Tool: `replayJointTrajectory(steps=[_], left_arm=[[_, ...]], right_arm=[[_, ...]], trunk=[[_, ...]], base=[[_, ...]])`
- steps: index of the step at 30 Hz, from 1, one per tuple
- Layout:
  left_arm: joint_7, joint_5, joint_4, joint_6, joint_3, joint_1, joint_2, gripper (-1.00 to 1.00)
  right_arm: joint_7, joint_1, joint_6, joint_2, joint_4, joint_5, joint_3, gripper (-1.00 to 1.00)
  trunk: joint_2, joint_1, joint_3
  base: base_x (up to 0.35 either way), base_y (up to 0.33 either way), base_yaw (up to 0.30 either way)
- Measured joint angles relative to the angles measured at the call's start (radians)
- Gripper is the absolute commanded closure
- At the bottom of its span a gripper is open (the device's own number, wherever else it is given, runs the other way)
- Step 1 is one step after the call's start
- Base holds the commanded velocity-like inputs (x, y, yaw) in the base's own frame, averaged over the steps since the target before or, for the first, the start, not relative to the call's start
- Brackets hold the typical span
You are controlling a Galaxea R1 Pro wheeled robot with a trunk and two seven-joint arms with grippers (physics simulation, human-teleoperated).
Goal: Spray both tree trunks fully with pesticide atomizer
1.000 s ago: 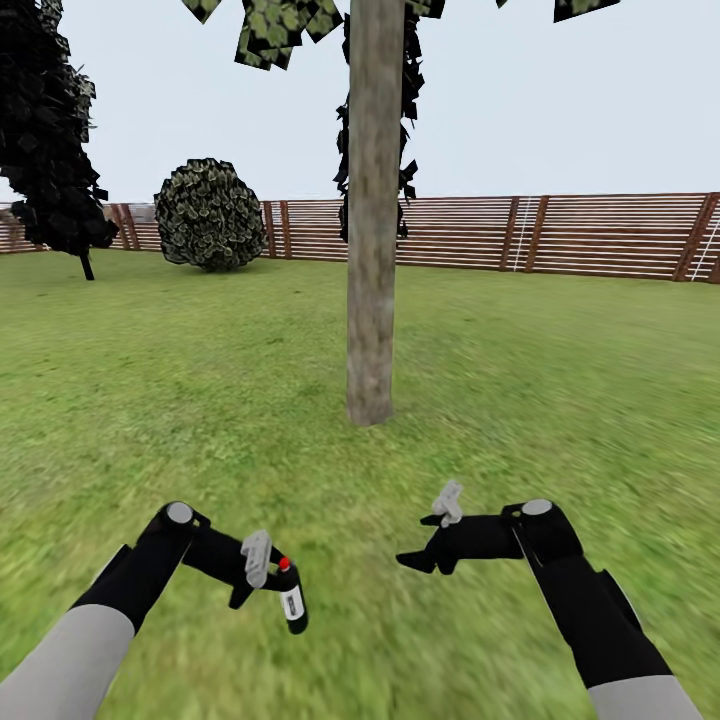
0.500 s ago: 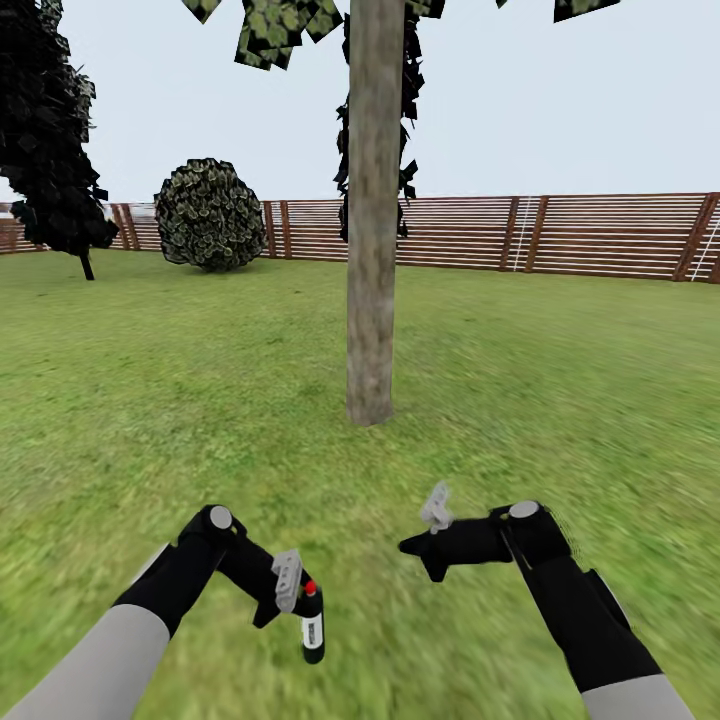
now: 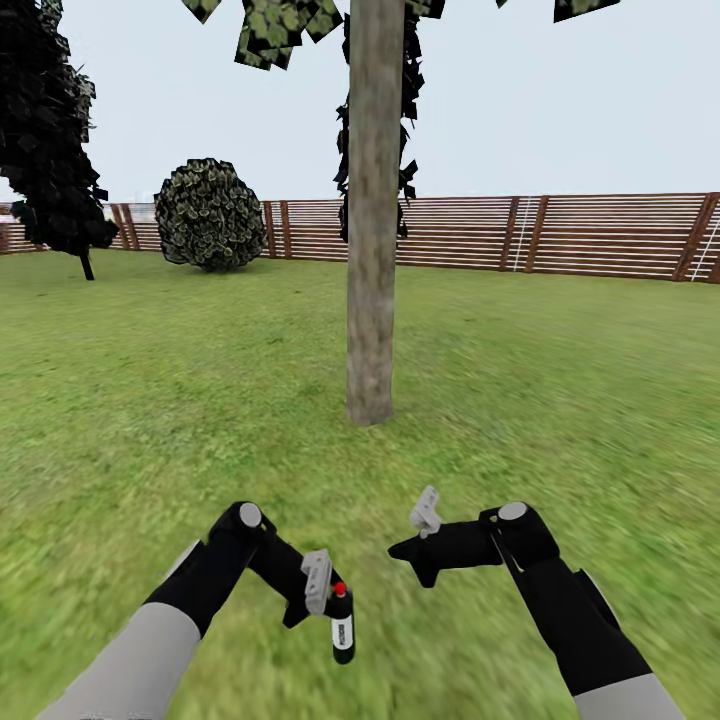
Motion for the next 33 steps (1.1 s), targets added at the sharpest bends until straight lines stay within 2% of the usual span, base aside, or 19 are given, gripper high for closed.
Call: replayJointTrajectory(steps=[3, 6, 14, 21, 26, 33], left_arm=[[0.000, -0.129, -0.004, 0.015, 0.001, -0.007, -0.037, 1.00], [0.001, -0.158, -0.005, 0.019, 0.001, -0.009, -0.048, 1.00], [0.002, -0.169, -0.049, 0.022, 0.002, -0.011, -0.055, 1.00], [0.003, -0.168, -0.076, 0.023, 0.002, -0.011, -0.078, 1.00], [0.005, -0.168, -0.078, 0.023, 0.002, -0.012, -0.094, 1.00], [0.009, -0.168, -0.108, 0.023, 0.003, -0.012, -0.100, 1.00]], right_arm=[[0.000, 0.000, 0.000, 0.003, 0.000, -0.001, 0.000, 1.00], [0.001, 0.000, 0.000, 0.004, 0.000, -0.001, 0.001, 1.00], [0.001, 0.000, 0.000, 0.004, 0.000, -0.002, 0.006, 1.00], [0.001, 0.000, 0.000, 0.004, -0.002, -0.002, 0.006, 1.00], [0.001, 0.000, 0.001, 0.018, -0.004, -0.002, 0.007, 1.00], [0.001, 0.000, 0.000, 0.028, -0.005, -0.002, 0.008, 1.00]], trunk=[[0.000, 0.000, 0.000], [0.000, 0.000, 0.000], [0.000, 0.000, 0.000], [0.000, 0.000, 0.000], [0.000, 0.000, 0.000], [0.000, 0.000, 0.000]], base=[[0.000, 0.000, 0.000], [0.000, 0.000, 0.000], [0.000, 0.000, 0.000], [0.000, 0.000, 0.000], [0.000, 0.000, 0.000], [0.000, 0.000, 0.000]])
